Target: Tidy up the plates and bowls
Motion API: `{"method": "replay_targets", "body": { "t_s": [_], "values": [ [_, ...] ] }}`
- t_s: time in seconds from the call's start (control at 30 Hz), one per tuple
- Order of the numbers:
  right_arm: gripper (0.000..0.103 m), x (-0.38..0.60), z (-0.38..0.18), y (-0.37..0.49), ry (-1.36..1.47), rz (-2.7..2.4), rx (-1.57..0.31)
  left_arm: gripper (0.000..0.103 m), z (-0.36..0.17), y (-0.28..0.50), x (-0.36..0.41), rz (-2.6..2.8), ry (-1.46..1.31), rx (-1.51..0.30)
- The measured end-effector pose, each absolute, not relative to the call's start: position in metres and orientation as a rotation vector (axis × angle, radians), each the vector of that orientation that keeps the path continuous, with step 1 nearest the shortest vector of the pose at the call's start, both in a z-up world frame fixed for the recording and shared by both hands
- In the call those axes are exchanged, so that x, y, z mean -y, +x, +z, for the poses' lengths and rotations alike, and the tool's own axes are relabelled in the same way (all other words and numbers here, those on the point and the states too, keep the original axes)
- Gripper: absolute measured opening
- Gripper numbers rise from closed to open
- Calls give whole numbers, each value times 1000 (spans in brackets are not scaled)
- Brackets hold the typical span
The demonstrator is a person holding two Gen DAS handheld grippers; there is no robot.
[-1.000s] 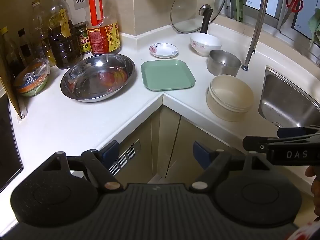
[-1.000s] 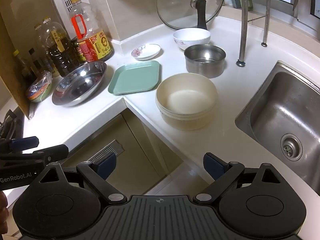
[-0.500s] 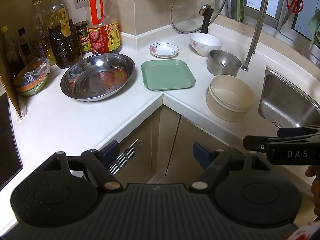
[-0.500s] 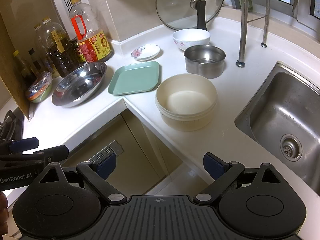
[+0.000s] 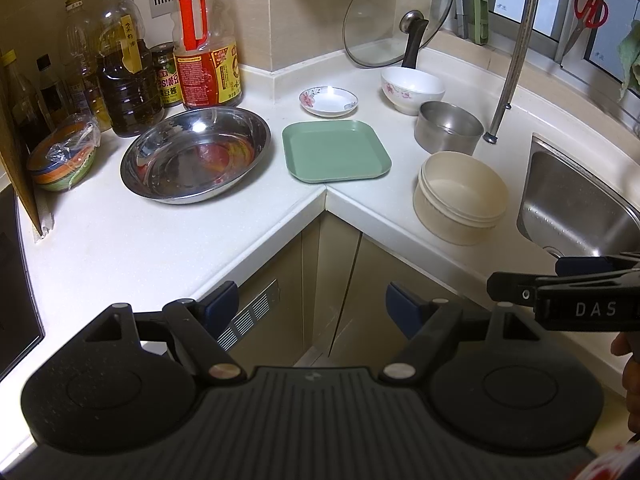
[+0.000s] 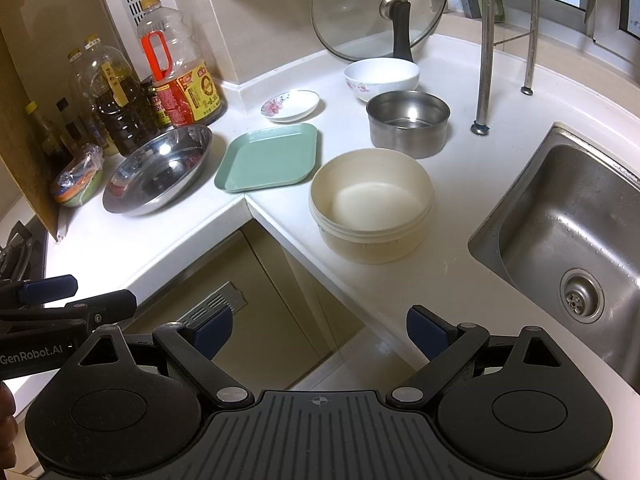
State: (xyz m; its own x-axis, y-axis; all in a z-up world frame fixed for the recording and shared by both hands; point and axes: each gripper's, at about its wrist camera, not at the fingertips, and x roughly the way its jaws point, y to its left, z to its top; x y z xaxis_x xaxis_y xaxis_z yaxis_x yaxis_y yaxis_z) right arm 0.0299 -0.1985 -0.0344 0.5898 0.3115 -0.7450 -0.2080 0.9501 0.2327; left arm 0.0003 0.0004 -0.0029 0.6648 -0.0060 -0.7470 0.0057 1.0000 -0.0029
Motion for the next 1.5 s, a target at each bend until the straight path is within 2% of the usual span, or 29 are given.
{"method": "replay_targets", "body": {
  "t_s": [1.5],
  "values": [
    [94, 204, -30, 33, 128, 312, -887, 80, -4, 2, 2, 6, -4, -840]
  ]
}}
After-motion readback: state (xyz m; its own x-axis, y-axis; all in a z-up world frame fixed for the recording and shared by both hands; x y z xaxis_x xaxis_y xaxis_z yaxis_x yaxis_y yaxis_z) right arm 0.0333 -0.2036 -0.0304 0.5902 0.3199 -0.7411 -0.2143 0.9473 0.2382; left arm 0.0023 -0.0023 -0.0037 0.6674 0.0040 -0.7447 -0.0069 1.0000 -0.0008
